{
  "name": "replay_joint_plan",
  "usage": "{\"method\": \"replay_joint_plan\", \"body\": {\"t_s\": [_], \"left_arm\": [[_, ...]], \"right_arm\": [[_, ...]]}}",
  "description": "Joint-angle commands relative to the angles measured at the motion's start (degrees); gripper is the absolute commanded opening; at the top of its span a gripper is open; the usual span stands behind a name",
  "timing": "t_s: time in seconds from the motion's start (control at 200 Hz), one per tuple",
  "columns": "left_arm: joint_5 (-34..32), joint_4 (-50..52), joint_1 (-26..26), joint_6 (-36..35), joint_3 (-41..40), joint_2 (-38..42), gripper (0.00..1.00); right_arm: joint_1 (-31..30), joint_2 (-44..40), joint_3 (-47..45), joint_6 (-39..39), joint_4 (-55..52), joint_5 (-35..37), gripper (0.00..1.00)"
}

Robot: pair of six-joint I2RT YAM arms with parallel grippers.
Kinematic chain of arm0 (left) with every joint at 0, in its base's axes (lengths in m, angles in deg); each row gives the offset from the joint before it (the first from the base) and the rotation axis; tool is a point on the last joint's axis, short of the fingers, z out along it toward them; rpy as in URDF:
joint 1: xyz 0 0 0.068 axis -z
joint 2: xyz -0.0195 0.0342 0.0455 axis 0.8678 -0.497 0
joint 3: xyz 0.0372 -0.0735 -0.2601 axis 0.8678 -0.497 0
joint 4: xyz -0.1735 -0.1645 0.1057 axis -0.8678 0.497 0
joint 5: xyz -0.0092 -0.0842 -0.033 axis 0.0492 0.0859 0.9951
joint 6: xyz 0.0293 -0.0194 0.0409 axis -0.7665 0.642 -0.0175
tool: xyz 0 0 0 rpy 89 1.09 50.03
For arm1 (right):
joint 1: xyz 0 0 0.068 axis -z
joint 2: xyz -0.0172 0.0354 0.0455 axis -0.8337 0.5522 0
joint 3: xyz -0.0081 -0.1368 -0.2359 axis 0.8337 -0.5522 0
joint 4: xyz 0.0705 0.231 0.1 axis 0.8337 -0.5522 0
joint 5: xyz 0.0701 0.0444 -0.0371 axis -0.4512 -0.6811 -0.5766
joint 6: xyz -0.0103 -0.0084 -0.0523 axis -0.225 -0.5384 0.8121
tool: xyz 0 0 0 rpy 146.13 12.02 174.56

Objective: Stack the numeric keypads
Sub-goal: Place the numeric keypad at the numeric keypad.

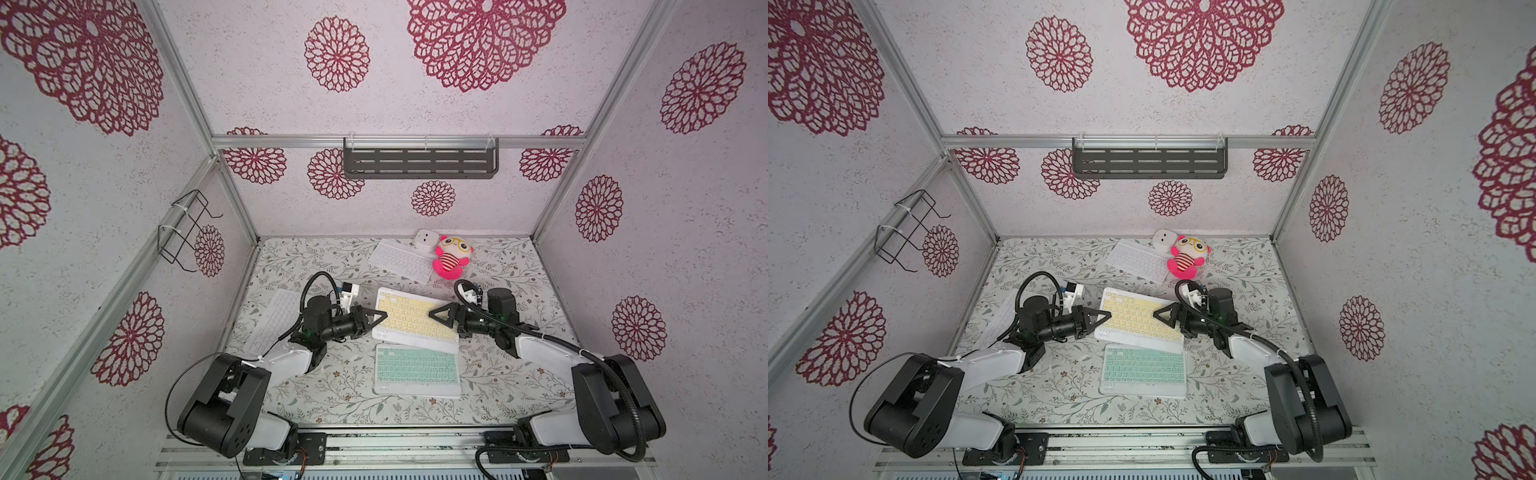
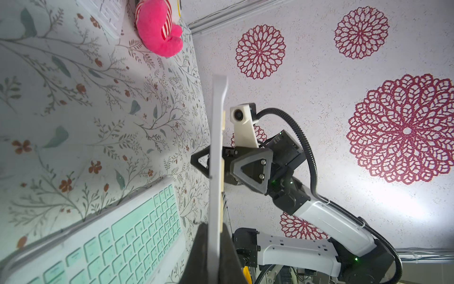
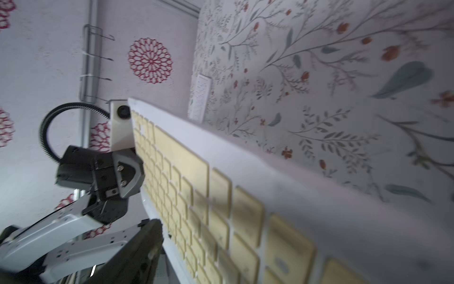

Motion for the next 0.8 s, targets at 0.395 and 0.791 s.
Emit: {"method": "replay_joint_plan", "body": {"t_s": [0.395, 0.791], "left_arm": [[-20.01, 6.74, 11.22, 5.40, -10.92, 17.64, 0.00], [-24.89, -12.33, 18.76, 10.60, -14.22, 3.37, 0.00]], "right_arm": [[-2.83, -15.13, -6.47, 1.51, -18.10, 22.47, 0.99], [-10.52, -15.77, -9.52, -1.50, -20.67, 30.27, 0.99]]}}
